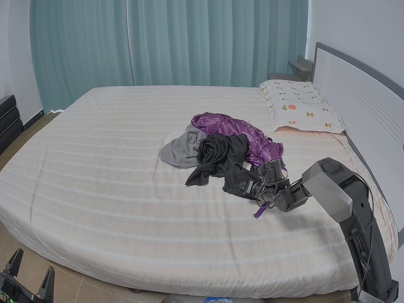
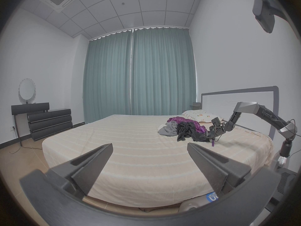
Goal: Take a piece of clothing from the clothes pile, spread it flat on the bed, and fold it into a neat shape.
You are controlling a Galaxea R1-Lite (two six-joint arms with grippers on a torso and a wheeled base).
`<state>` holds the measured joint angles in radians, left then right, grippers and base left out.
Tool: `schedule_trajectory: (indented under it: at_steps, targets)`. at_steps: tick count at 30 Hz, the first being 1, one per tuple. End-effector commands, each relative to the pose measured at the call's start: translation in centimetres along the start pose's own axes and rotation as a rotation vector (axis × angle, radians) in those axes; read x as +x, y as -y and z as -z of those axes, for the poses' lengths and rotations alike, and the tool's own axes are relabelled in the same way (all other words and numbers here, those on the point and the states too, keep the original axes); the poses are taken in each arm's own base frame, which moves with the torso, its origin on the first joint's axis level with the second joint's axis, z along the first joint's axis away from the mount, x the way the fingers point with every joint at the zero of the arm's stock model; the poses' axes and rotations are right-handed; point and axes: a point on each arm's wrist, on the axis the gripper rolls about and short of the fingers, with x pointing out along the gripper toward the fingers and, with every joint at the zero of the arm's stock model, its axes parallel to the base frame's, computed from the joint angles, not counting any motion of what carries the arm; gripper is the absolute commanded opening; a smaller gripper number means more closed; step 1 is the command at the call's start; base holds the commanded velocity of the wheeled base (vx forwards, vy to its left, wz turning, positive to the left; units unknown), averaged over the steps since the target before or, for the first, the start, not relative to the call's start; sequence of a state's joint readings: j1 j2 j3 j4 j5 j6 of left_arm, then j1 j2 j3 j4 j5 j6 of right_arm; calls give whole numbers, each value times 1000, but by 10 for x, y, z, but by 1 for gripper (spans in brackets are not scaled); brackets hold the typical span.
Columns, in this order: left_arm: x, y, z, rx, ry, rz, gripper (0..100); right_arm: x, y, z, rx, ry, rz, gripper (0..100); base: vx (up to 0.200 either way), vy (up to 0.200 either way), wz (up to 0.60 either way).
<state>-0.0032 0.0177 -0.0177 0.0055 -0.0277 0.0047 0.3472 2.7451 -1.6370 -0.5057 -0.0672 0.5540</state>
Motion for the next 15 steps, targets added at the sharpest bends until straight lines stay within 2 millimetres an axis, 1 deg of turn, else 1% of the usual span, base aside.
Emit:
schedule_trajectory:
  at_steps: [1,6,10,11,15]
  targets:
    - [0,0,5,0,1,0,100,1,-1,-1,0,4,-5,0,0,0,0]
    - [0,0,5,0,-1,0,100,-3,-2,-1,10,2,-13,0,0,0,0]
    - [0,0,5,0,-1,0,100,-28,-14,-21,149,26,-63,0,0,0,0]
    - [0,0,5,0,1,0,100,-29,-14,-21,152,24,-65,0,0,0,0]
    - [0,0,5,0,1,0,100,-64,-15,-26,207,20,-132,0,0,0,0]
